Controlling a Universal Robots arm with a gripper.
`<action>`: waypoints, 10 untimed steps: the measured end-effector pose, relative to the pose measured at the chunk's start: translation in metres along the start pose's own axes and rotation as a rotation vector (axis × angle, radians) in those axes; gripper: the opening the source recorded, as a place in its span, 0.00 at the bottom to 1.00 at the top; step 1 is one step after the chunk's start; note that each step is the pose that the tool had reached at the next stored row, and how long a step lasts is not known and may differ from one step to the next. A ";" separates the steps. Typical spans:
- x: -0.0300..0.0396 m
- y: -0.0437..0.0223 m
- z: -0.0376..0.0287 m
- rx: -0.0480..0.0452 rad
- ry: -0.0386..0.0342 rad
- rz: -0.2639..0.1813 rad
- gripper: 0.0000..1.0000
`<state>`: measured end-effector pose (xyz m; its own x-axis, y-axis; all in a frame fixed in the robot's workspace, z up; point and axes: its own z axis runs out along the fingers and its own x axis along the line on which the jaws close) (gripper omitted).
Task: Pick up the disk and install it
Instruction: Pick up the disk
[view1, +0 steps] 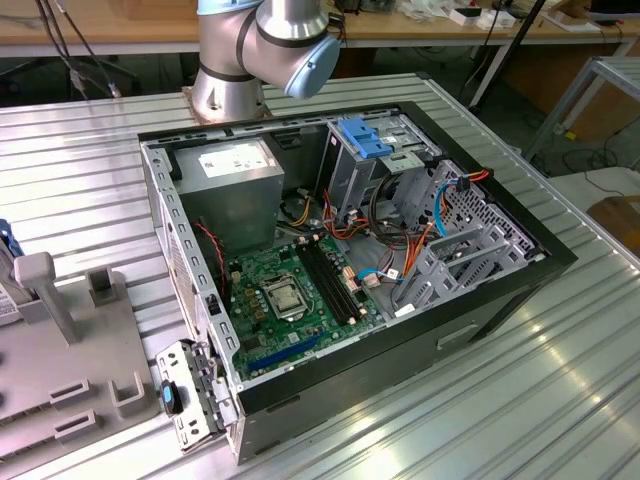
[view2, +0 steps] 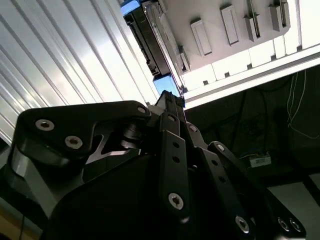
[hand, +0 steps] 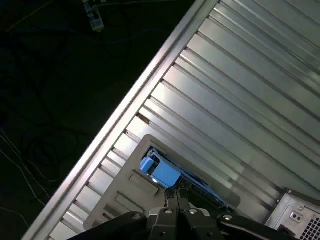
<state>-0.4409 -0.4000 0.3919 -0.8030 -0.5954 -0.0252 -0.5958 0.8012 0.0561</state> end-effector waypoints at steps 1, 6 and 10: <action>0.0000 0.0000 0.0000 -0.0003 0.0007 -0.012 0.11; 0.0001 0.0001 0.0000 -0.0026 0.0060 -0.109 0.11; 0.0001 0.0001 -0.0001 -0.0042 0.0096 -0.173 0.11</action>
<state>-0.4411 -0.4000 0.3919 -0.6881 -0.7252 -0.0252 -0.7253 0.6862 0.0559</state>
